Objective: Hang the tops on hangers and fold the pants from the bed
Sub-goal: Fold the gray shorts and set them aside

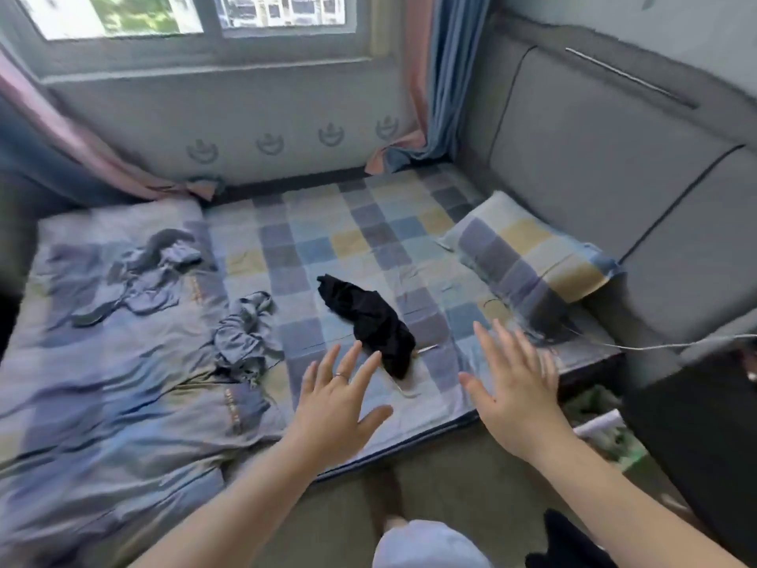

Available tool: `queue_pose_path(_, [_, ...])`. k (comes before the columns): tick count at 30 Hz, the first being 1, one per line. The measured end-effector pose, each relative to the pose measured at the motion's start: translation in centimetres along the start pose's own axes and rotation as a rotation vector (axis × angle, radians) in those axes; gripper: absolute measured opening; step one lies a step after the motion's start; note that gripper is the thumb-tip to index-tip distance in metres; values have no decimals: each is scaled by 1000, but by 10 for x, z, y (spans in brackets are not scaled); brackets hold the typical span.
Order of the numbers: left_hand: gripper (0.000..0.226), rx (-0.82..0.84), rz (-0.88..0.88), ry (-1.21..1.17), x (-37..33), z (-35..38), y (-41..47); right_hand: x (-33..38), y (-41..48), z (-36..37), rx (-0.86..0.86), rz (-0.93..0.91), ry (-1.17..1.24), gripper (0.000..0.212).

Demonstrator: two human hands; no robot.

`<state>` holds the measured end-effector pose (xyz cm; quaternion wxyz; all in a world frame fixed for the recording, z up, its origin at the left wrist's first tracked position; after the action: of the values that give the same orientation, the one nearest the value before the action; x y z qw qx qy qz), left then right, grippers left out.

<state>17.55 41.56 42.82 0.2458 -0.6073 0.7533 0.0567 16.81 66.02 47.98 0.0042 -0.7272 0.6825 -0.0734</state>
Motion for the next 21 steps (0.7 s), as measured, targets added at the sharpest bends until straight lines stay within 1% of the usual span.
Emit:
queue_pose_path(3, [75, -5, -147, -53, 42, 3, 12, 23, 49, 30, 90, -95, 3, 68])
queue_pose_path(10, [75, -74, -515, -145, 133, -3, 32, 84, 152, 88, 244, -328, -35, 69])
queue_pose_path(16, [73, -90, -724, -261, 180, 8, 46, 130, 220, 146, 402, -457, -81, 69])
queue_pose_path(21, [70, -21, -840, -396, 222, 51, 62, 159, 258, 207, 492, -488, -116, 67])
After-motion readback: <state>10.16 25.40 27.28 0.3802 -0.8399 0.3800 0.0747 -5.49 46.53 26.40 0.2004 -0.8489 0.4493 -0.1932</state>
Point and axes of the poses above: each hand's wrist, its own y-axis towards the middle knuckle, its own z-axis out of the palm, x = y × z, the point moved 6 cm from there along y, towards the middle knuckle, and after that the axes turned 11 degrees about -y, right-handed, at the moved point
